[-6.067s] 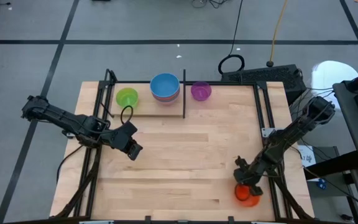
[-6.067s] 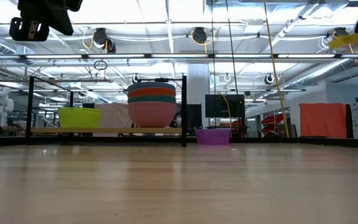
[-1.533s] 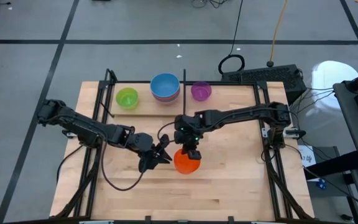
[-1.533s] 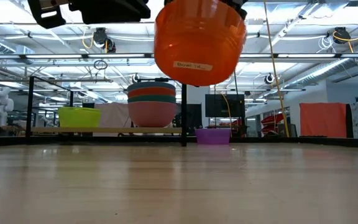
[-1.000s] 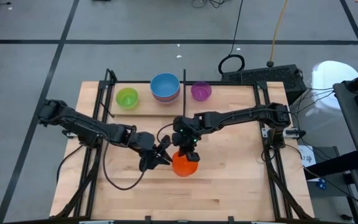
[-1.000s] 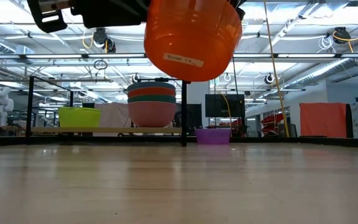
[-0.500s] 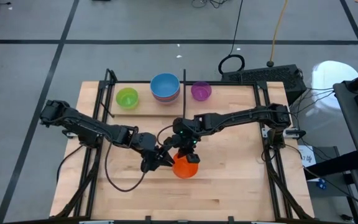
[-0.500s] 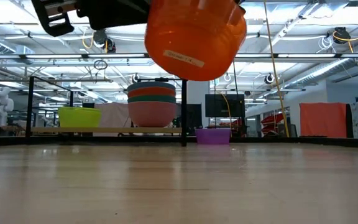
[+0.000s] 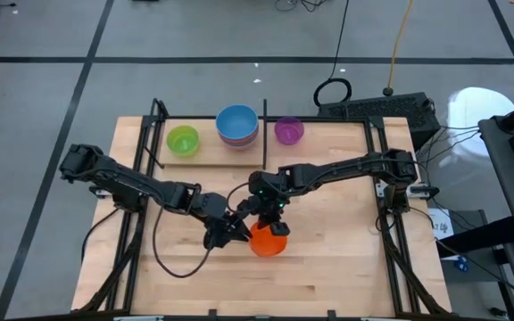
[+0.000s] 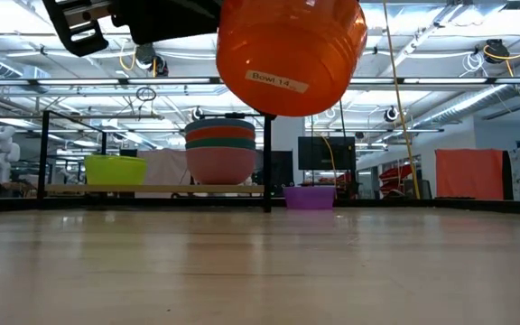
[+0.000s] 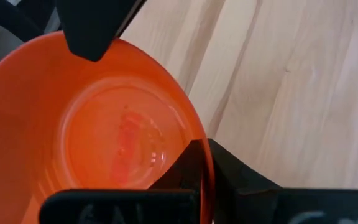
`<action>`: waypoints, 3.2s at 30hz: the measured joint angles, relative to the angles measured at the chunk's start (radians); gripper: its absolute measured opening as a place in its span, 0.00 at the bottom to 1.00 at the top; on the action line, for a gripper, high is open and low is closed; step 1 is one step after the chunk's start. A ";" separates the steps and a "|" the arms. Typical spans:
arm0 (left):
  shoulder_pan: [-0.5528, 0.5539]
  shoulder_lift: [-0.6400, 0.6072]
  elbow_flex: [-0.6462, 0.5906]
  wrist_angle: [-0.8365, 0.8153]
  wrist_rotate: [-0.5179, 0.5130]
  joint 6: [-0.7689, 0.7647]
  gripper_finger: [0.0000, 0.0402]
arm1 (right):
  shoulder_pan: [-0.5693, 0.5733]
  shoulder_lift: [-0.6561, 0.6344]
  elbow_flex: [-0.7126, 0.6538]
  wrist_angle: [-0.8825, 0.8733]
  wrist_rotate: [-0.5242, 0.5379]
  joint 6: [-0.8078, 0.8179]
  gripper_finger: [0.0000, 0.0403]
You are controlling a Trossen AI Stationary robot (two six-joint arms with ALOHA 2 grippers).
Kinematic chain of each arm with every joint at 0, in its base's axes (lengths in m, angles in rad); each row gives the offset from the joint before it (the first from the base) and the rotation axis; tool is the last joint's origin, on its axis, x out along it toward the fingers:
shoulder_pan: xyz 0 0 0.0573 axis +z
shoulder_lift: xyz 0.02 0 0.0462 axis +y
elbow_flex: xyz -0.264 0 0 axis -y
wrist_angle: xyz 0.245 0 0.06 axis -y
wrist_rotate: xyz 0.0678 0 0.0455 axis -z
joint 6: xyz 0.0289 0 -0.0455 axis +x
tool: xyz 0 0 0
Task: Place and stack bowls onto a shelf
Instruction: Stack the small orange bowl into the green bowl on the shelf
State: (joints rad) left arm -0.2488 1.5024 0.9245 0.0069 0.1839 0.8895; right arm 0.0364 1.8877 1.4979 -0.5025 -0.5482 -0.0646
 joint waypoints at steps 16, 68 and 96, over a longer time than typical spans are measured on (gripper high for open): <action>0.001 0.002 0.000 -0.004 0.006 -0.001 0.02 | 0.000 0.000 0.000 0.006 -0.008 0.000 0.00; 0.049 -0.152 -0.002 -0.227 -0.172 -0.628 0.00 | -0.095 -0.404 -0.008 -0.101 0.276 -0.057 0.37; 0.393 -0.496 -0.001 -0.677 -0.721 -1.040 0.00 | -0.096 -0.761 -0.009 -0.475 0.555 -0.146 0.36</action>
State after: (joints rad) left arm 0.1444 1.0069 0.9237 -0.6696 -0.5368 -0.1501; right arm -0.0593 1.1263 1.4886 -0.9775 0.0067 -0.2108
